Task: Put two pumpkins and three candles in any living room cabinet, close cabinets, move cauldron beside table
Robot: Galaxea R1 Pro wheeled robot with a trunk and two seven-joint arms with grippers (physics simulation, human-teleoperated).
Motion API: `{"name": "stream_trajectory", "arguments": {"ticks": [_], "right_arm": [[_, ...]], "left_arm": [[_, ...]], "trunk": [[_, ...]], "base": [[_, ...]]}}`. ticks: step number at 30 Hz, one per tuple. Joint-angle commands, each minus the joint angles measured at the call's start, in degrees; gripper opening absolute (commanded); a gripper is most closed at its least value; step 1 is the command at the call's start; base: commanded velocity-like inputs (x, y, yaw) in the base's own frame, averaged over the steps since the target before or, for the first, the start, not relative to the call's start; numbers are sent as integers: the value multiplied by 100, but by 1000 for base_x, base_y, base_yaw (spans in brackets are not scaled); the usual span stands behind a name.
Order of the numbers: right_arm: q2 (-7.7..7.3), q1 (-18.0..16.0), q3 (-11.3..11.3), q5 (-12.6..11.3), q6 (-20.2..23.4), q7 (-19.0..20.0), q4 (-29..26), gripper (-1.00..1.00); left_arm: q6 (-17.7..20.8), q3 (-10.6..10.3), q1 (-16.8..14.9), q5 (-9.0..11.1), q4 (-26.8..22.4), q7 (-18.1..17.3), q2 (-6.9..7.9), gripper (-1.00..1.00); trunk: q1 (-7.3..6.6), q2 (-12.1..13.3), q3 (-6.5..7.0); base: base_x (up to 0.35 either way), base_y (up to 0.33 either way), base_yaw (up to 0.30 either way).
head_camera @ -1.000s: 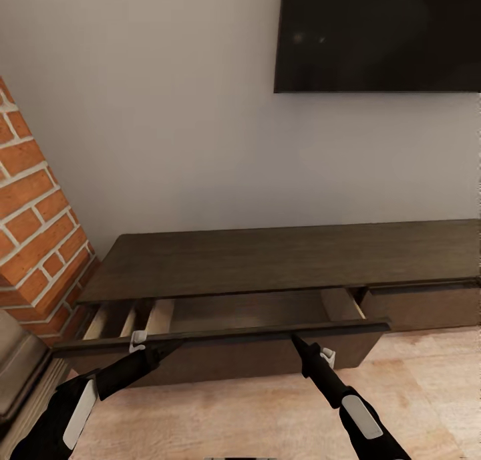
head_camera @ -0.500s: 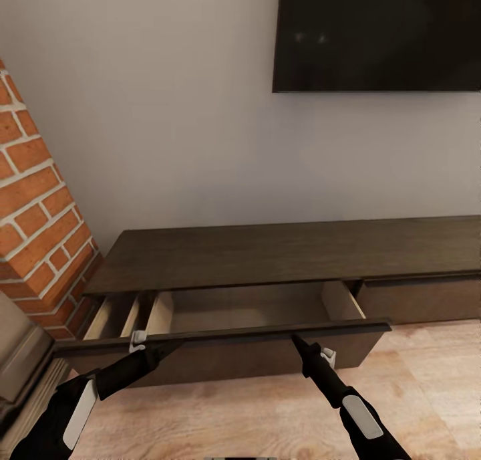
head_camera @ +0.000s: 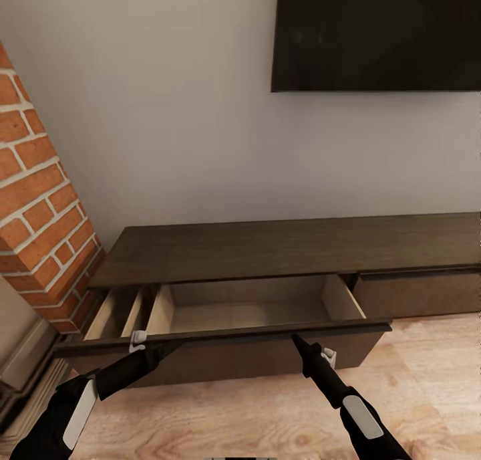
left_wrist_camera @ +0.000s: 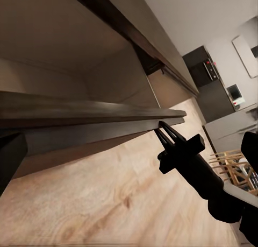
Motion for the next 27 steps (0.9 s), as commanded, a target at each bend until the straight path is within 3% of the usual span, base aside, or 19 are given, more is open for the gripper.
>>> {"name": "stream_trajectory", "arguments": {"ticks": [1, 27], "right_arm": [[10, -4, 95, -50, 103, 387, -5, -100], [10, -4, 104, -46, 103, 387, -4, -100]], "left_arm": [[49, 1, -4, 24, 3, -10, 0, 100], [49, 1, -4, 24, 3, -10, 0, 100]], "trunk": [[-3, -3, -4], [-3, -3, -4]], "base": [[-91, 0, 0], [-99, 0, 0]]}}
